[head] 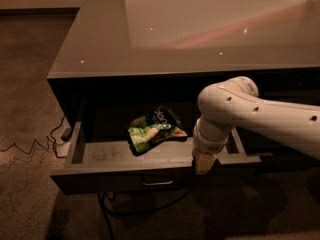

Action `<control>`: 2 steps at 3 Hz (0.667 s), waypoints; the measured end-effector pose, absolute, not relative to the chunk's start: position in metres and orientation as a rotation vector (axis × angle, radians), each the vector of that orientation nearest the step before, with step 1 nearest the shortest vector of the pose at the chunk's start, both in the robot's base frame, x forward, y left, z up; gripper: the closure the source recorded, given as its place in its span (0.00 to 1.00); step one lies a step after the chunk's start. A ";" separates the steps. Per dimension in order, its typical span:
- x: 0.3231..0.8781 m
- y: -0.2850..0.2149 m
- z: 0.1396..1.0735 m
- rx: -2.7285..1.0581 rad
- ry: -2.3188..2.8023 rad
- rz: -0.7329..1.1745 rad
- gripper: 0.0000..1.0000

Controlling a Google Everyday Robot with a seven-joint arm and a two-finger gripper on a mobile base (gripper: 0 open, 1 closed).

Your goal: Open top drawer

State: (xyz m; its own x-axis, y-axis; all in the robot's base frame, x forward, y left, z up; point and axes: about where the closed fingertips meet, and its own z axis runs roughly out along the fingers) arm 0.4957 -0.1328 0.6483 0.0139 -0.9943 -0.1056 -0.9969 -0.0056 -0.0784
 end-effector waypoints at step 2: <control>0.477 -0.124 0.660 -2.124 2.085 -0.003 0.58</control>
Offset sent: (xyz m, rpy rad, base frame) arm -0.0603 0.0434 0.0663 0.0231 -0.1719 0.0783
